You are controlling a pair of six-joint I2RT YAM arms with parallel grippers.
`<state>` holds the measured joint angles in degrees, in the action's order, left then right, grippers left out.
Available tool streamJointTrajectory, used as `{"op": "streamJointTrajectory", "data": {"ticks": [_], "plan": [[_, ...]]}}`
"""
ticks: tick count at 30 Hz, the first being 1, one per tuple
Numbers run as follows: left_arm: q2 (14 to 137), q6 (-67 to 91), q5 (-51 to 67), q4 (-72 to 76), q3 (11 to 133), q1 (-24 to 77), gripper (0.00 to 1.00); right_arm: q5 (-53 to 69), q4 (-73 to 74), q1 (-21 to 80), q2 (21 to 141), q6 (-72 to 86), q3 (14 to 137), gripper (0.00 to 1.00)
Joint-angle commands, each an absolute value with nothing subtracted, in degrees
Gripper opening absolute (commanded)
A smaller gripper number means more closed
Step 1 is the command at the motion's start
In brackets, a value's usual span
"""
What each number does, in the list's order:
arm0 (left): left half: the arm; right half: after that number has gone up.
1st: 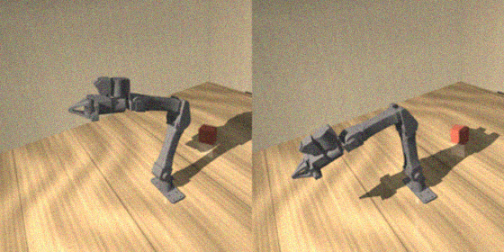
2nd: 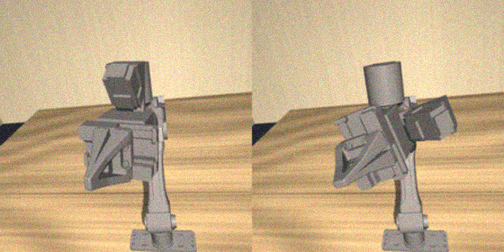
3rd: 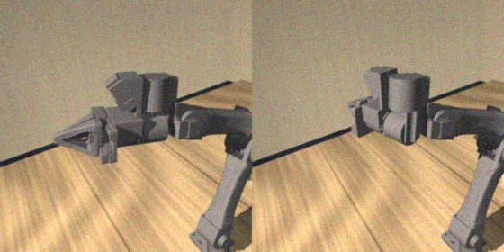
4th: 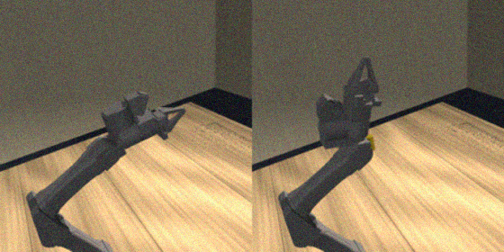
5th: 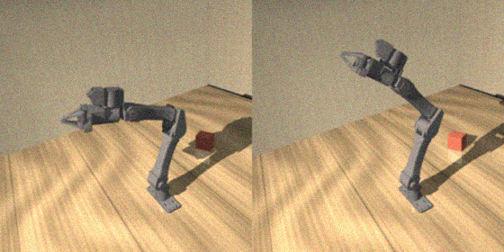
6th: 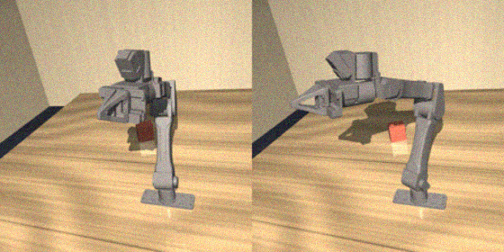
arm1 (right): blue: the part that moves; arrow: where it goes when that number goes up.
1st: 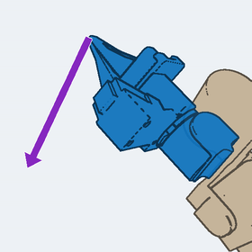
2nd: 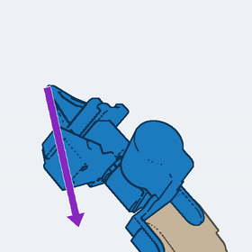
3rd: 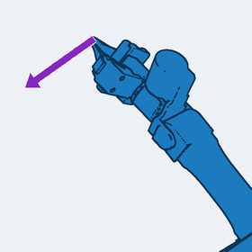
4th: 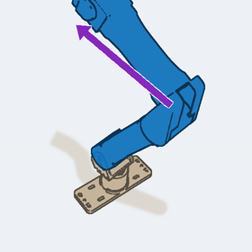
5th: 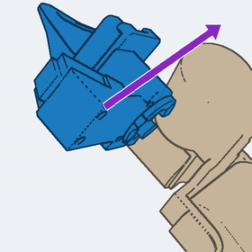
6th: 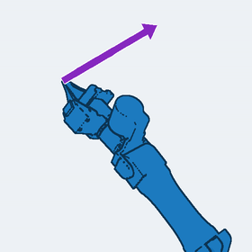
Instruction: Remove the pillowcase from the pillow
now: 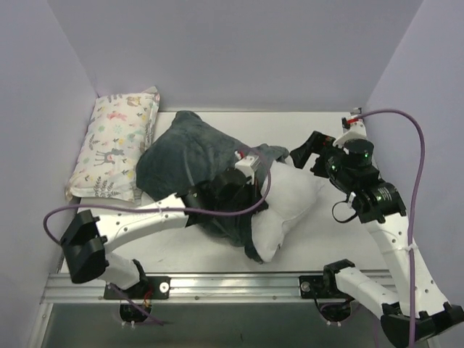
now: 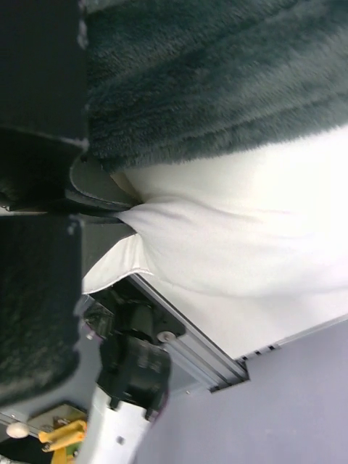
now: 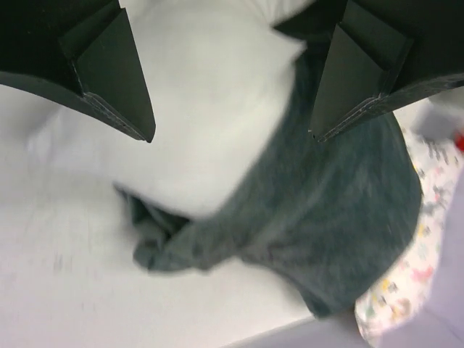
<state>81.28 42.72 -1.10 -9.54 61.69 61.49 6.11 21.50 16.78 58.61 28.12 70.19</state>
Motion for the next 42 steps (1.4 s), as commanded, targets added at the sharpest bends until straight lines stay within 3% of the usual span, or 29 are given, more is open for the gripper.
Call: {"op": "streamJointTrajectory", "data": {"ticks": [1, 9, 17, 27, 28, 30, 31, 32, 33, 35, 37, 38, 42], "plan": [[86.12, 41.14, 2.62, -5.71, 70.82, 59.5, 0.0, 4.48, 19.42, 19.67, 49.86, 29.7, 55.43, 0.94], [99.31, 39.73, 5.71, -8.44, 83.84, 56.87, 0.0, -1.65, 19.33, 29.08, 34.38, 32.78, 36.75, 0.95], [103.01, 40.61, 7.03, -8.35, 87.54, 54.49, 0.0, -5.36, 21.62, 31.38, 35.06, 35.24, 32.87, 0.96], [103.27, 40.78, 8.43, -8.09, 89.29, 54.67, 0.0, -2.64, 13.81, 33.31, 37.35, 39.29, 28.83, 1.0], [103.36, 40.69, 8.7, -8.09, 89.47, 54.75, 0.0, -1.94, 12.41, 33.31, 37.88, 39.29, 28.57, 0.95], [103.36, 40.43, 9.31, -8.7, 89.91, 54.93, 0.0, -0.53, 9.07, 33.31, 39.54, 39.81, 28.74, 0.61], [103.01, 40.17, 9.32, -8.88, 90.09, 54.93, 0.0, -0.44, 8.97, 33.31, 40.16, 39.9, 30.57, 0.41], [102.66, 39.91, 9.4, -9.22, 90.0, 54.93, 0.0, -0.44, 9.57, 33.31, 41.12, 39.55, 31.54, 0.05], [102.22, 39.55, 9.49, -9.66, 89.83, 54.93, 0.0, -0.53, 9.75, 33.31, 41.31, 39.29, 32.51, 0.0], [100.73, 37.97, 9.41, -10.63, 90.26, 54.93, 0.06, -0.79, 11.33, 33.49, 41.31, 38.85, 35.49, 0.0], [98.8, 36.31, 8.88, -11.86, 90.7, 54.76, 0.26, -2.8, 13.17, 33.58, 41.48, 38.58, 37.52, 0.0], [97.92, 35.86, 8.62, -12.39, 90.88, 54.76, 0.5, -3.16, 14.75, 33.66, 41.75, 38.32, 39.62, 0.0], [92.39, 33.84, 4.51, -15.54, 90.27, 54.76, 0.71, -4.57, 17.22, 33.84, 42.36, 37.36, 43.14, 0.0]]}}
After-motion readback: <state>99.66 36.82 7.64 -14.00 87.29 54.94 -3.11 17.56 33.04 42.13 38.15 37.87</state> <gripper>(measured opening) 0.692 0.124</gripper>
